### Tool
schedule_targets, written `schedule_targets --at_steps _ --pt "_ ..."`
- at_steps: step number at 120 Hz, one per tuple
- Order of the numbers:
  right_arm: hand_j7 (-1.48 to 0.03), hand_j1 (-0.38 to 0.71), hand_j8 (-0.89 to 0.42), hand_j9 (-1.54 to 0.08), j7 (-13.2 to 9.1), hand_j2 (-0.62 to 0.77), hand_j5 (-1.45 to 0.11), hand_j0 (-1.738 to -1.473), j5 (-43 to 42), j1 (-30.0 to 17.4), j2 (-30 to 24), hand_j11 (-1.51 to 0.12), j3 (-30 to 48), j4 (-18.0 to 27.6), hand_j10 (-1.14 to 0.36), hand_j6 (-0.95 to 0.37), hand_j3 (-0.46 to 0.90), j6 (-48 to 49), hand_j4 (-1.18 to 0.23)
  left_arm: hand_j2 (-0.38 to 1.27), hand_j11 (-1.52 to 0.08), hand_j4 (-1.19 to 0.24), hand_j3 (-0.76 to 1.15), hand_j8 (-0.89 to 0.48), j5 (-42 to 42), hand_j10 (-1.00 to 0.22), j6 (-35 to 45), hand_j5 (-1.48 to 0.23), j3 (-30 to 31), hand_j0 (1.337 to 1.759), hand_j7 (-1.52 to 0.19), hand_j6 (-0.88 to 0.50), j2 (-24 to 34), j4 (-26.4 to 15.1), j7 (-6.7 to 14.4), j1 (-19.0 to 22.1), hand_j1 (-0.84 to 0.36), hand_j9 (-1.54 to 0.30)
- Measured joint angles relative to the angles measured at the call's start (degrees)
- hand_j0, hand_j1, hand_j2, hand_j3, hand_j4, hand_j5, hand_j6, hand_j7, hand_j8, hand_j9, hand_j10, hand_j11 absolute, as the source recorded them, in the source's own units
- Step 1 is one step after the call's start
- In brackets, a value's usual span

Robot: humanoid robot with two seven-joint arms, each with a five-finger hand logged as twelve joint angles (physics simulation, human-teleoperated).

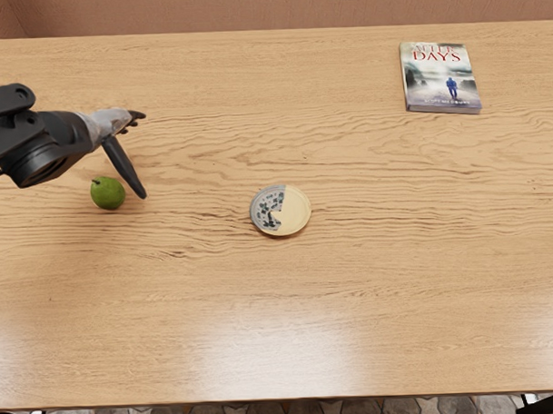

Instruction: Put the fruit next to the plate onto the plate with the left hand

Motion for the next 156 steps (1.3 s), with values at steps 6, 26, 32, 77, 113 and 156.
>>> schedule_targets --at_steps 6,26,32,77,113,156 --pt "0.0 -0.35 0.0 0.0 0.0 0.0 0.0 -1.658 0.0 0.0 0.0 0.0 0.0 0.0 0.0 0.0 0.0 0.0 0.0 0.0 0.0 0.0 0.0 0.0 0.02 0.0 1.65 0.0 2.24 1.658 0.0 0.0 -0.05 -1.16 0.17 -0.69 0.35 0.0" --pt "0.0 -0.35 0.0 0.0 0.0 0.0 0.0 -1.658 0.0 0.0 0.0 0.0 0.0 0.0 0.0 0.0 0.0 0.0 0.0 0.0 -0.01 -0.01 0.0 -0.01 0.13 -0.01 6.17 -0.01 6.68 1.658 -0.01 -0.01 0.04 -3.5 1.98 -1.22 0.34 -0.01" --pt "0.0 -0.35 0.0 0.0 0.0 0.0 0.0 -1.658 0.0 0.0 0.0 0.0 0.0 0.0 0.0 0.0 0.0 0.0 0.0 0.01 -0.03 -0.03 0.0 -0.03 0.19 -0.03 6.89 -0.03 7.34 1.658 -0.03 -0.03 0.91 -3.82 2.45 -1.22 0.32 -0.03" --pt "0.0 -0.35 0.0 0.0 0.0 0.0 0.0 -1.658 0.0 0.0 0.0 0.0 0.0 0.0 0.0 0.0 0.0 0.0 0.0 0.06 -0.35 -0.27 0.0 -0.27 1.32 -0.27 9.25 -0.35 10.07 1.658 -0.35 -0.27 1.14 -4.3 3.29 -1.05 0.03 -0.35" --pt "0.0 -0.35 0.0 0.0 0.0 0.0 0.0 -1.658 0.0 0.0 0.0 0.0 0.0 0.0 0.0 0.0 0.0 0.0 0.0 0.07 -0.47 -0.36 0.0 -0.36 1.47 -0.36 9.31 -0.47 10.23 1.658 -0.47 -0.36 0.84 -4.35 3.54 -0.25 -0.08 -0.47" --pt "0.0 -0.35 0.0 0.0 0.0 0.0 0.0 -1.658 0.0 0.0 0.0 0.0 0.0 0.0 0.0 0.0 0.0 0.0 0.0 0.09 -0.66 -0.49 0.0 -0.49 1.51 -0.49 9.26 -0.66 10.34 1.655 -0.66 -0.49 0.98 -4.98 3.68 0.1 -0.23 -0.66"
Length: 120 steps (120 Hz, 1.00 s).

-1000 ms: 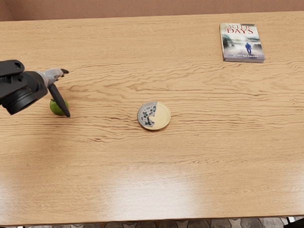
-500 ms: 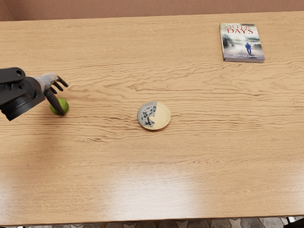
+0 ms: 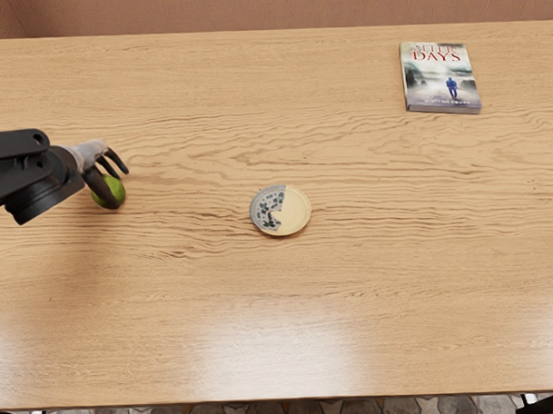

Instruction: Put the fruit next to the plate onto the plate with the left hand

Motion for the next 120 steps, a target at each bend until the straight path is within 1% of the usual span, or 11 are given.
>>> schedule_targets --at_steps 14,19,23,26,30,46,76,78,94,96,120 --pt "0.0 -0.35 0.0 0.0 0.0 0.0 0.0 -1.658 0.0 0.0 0.0 0.0 0.0 0.0 0.0 0.0 0.0 0.0 0.0 0.09 -0.68 -0.52 0.0 -0.52 0.12 -0.51 0.06 -0.67 0.26 1.656 -0.67 -0.52 0.02 -0.3 0.01 0.06 -0.25 -0.68" --pt "0.0 -0.35 0.0 0.0 0.0 0.0 0.0 -1.658 0.0 0.0 0.0 0.0 0.0 0.0 0.0 0.0 0.0 0.0 0.0 0.06 -0.68 -0.52 0.0 -0.49 0.16 -0.51 0.03 -0.67 0.29 1.655 -0.67 -0.52 0.03 -0.37 0.01 0.13 -0.25 -0.68" --pt "0.0 -0.35 0.0 0.0 0.0 0.0 0.0 -1.658 0.0 0.0 0.0 0.0 0.0 0.0 0.0 0.0 0.0 0.0 0.0 0.03 -0.7 -0.52 0.0 -0.5 0.36 -0.51 0.02 -0.67 0.26 1.654 -0.67 -0.51 0.02 -0.4 0.0 0.32 -0.25 -0.7" --pt "0.0 -0.35 0.0 0.0 0.0 0.0 0.0 -1.658 0.0 0.0 0.0 0.0 0.0 0.0 0.0 0.0 0.0 0.0 0.0 0.05 -0.7 -0.53 0.0 -0.51 0.47 -0.51 0.05 -0.66 0.24 1.653 -0.67 -0.51 0.1 -0.41 -0.02 0.42 -0.24 -0.7" --pt "0.0 -0.35 0.0 0.0 0.0 0.0 0.0 -1.658 0.0 0.0 0.0 0.0 0.0 0.0 0.0 0.0 0.0 0.0 0.0 0.03 -0.71 -0.53 0.0 -0.48 0.44 -0.51 0.01 -0.67 0.28 1.653 -0.67 -0.51 0.09 -0.42 -0.01 0.44 -0.24 -0.71" --pt "0.0 -0.35 0.0 0.0 0.0 0.0 0.0 -1.658 0.0 0.0 0.0 0.0 0.0 0.0 0.0 0.0 0.0 0.0 0.0 0.08 -0.74 -0.56 0.0 -0.48 0.42 -0.54 0.06 -0.69 0.49 1.652 -0.69 -0.52 0.11 -0.44 -0.01 0.38 -0.24 -0.74" --pt "0.0 -0.35 0.0 0.0 0.0 0.0 0.0 -1.658 0.0 0.0 0.0 0.0 0.0 0.0 0.0 0.0 0.0 0.0 0.0 0.24 -0.8 -0.6 0.0 -0.46 -0.03 -0.6 -0.07 -0.79 0.69 1.655 -0.79 -0.5 -0.2 -0.44 0.05 -0.87 -0.29 -0.8" --pt "0.0 -0.35 0.0 0.0 0.0 0.0 0.0 -1.658 0.0 0.0 0.0 0.0 0.0 0.0 0.0 0.0 0.0 0.0 0.0 0.27 -0.8 -0.6 0.0 -0.46 -0.01 -0.6 -0.1 -0.8 0.69 1.655 -0.79 -0.5 -0.23 -0.44 0.07 -1.0 -0.28 -0.8" --pt "0.0 -0.35 0.0 0.0 0.0 0.0 0.0 -1.658 0.0 0.0 0.0 0.0 0.0 0.0 0.0 0.0 0.0 -0.01 0.0 0.24 -0.8 -0.6 0.0 -0.45 -0.06 -0.61 -0.16 -0.81 0.71 1.656 -0.8 -0.49 -0.21 -0.43 -0.05 -1.92 -0.29 -0.8" --pt "0.0 -0.35 0.0 0.0 0.0 0.0 0.0 -1.658 0.0 0.0 0.0 0.0 0.0 0.0 0.0 0.0 0.0 0.0 0.0 0.27 -0.8 -0.6 0.0 -0.45 -0.1 -0.61 -0.17 -0.82 0.71 1.656 -0.8 -0.49 -0.23 -0.43 -0.07 -2.09 -0.29 -0.8" --pt "0.0 -0.35 0.0 0.0 0.0 0.0 0.0 -1.658 0.0 0.0 0.0 0.0 0.0 0.0 0.0 0.0 0.0 0.0 0.0 0.27 -0.8 -0.6 0.0 -0.45 -0.21 -0.61 -0.19 -0.82 0.65 1.656 -0.81 -0.49 -1.47 -0.43 -0.25 -3.69 -0.3 -0.8"
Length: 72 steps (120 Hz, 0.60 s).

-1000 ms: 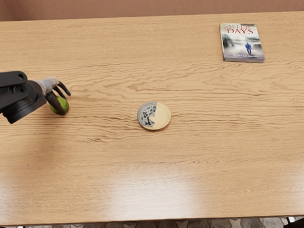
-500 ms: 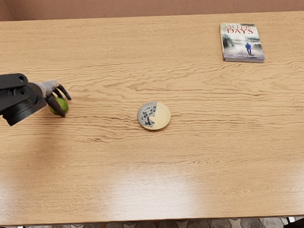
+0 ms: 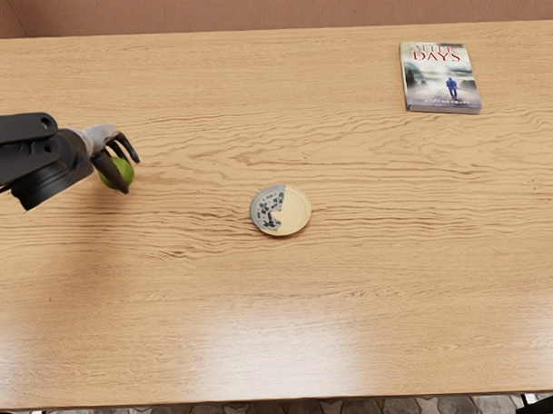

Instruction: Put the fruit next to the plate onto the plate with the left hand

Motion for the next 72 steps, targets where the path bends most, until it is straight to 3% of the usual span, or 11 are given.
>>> schedule_targets --at_steps 72 --pt "0.0 -0.35 0.0 0.0 0.0 0.0 0.0 -1.658 0.0 0.0 0.0 0.0 0.0 0.0 0.0 0.0 0.0 0.0 0.0 0.29 -0.81 -0.6 0.0 -0.44 -0.35 -0.6 0.08 -0.83 -0.55 1.657 -0.81 -0.47 -6.27 0.41 0.04 -3.28 -0.32 -0.81"
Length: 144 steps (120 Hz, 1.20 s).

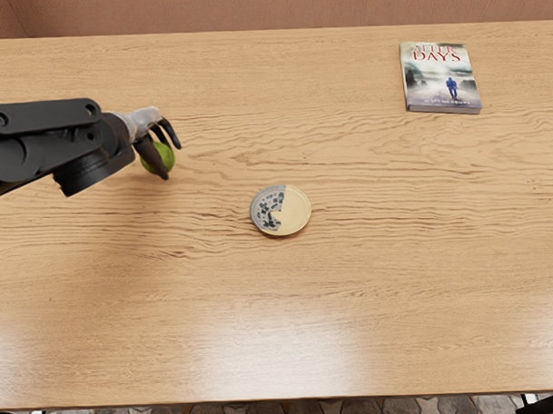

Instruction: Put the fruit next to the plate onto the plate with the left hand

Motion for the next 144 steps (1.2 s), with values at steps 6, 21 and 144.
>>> schedule_targets --at_steps 6,21,144 --pt "0.0 -0.35 0.0 0.0 0.0 0.0 0.0 -1.658 0.0 0.0 0.0 0.0 0.0 -0.01 0.0 0.0 0.0 0.0 0.0 0.28 -0.81 -0.61 0.0 -0.44 0.06 -0.6 0.02 -0.83 -0.09 1.657 -0.81 -0.47 -1.16 0.03 0.03 -0.2 -0.32 -0.81" --pt "0.0 -0.35 0.0 0.0 0.0 0.0 0.0 -1.658 0.0 0.0 0.0 0.0 0.0 0.0 0.0 0.0 0.0 0.0 0.0 0.3 -0.81 -0.6 0.0 -0.43 -0.05 -0.6 0.03 -0.84 -0.41 1.657 -0.82 -0.47 -3.05 0.08 0.07 -0.36 -0.32 -0.81" --pt "0.0 -0.35 0.0 0.0 0.0 0.0 0.0 -1.658 0.0 0.0 0.0 0.0 0.0 0.0 0.0 0.0 0.0 0.0 0.0 0.3 -0.82 -0.62 0.0 -0.45 -1.73 -0.61 0.06 -0.84 -1.16 1.657 -0.83 -0.48 -16.22 -0.09 0.17 -4.89 -0.31 -0.82"
